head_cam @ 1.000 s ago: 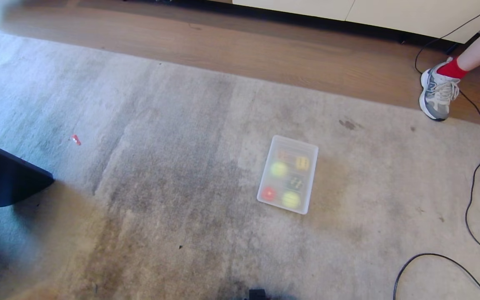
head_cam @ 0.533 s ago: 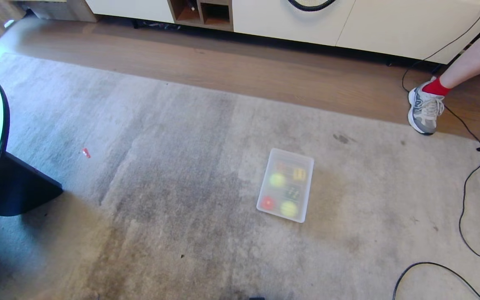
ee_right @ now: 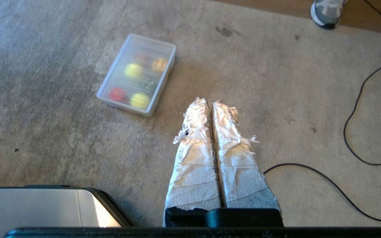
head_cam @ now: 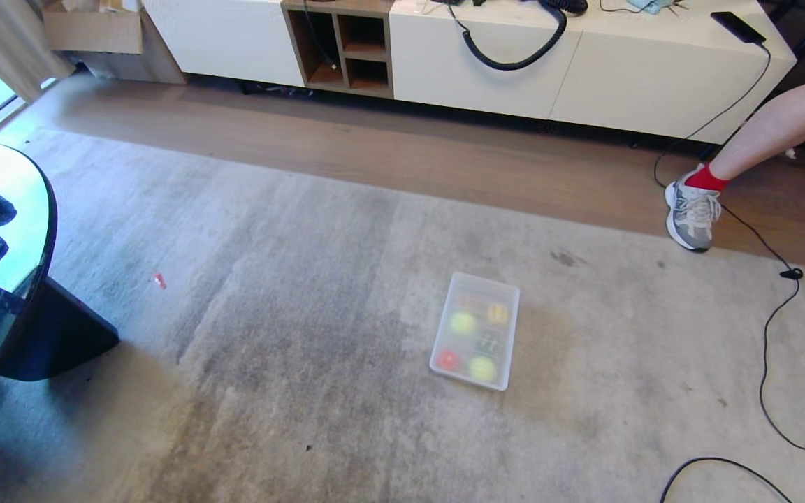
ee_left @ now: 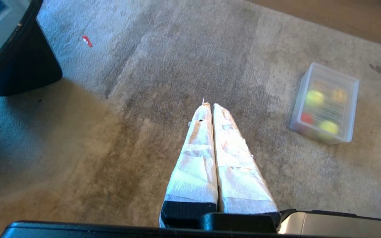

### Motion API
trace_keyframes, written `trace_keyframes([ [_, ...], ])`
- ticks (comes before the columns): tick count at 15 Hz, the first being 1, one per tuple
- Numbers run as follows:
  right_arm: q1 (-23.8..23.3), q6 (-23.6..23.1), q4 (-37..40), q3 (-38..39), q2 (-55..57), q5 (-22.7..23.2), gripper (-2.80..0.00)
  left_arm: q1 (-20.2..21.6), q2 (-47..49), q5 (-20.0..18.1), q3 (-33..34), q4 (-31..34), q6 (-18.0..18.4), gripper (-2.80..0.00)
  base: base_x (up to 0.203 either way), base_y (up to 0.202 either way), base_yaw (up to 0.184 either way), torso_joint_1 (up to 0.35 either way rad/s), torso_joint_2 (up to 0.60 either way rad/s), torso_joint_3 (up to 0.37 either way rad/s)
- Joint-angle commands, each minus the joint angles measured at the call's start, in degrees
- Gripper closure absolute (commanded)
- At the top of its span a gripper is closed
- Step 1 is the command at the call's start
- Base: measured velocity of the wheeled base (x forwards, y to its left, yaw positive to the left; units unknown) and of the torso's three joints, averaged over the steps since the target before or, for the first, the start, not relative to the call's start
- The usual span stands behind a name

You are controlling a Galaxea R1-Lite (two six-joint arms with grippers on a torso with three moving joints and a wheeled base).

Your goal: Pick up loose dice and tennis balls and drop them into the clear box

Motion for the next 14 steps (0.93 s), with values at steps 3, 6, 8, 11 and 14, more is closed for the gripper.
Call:
trace_keyframes([
  [3,0.0,0.0,0.0,0.0,0.0,0.0,0.0,0.0,0.0,0.0,0.0,-0.1,0.2,0.0,0.0,0.0,0.0,0.001,0.0,0.199],
  [6,0.0,0.0,0.0,0.0,0.0,0.0,0.0,0.0,0.0,0.1,0.0,-0.1,0.3,0.0,0.0,0.0,0.0,0.004,0.0,0.208],
  [8,0.0,0.0,0.0,0.0,0.0,0.0,0.0,0.0,0.0,0.1,0.0,-0.1,0.0,0.0,0.0,0.0,0.0,-0.003,0.0,0.2],
  [11,0.0,0.0,0.0,0.1,0.0,0.0,0.0,0.0,0.0,0.1,0.0,-0.1,0.2,0.0,0.0,0.0,0.0,0.003,0.0,0.202],
  [14,0.0,0.0,0.0,0.1,0.0,0.0,0.0,0.0,0.0,0.1,0.0,-0.1,0.1,0.0,0.0,0.0,0.0,0.002,0.0,0.203],
])
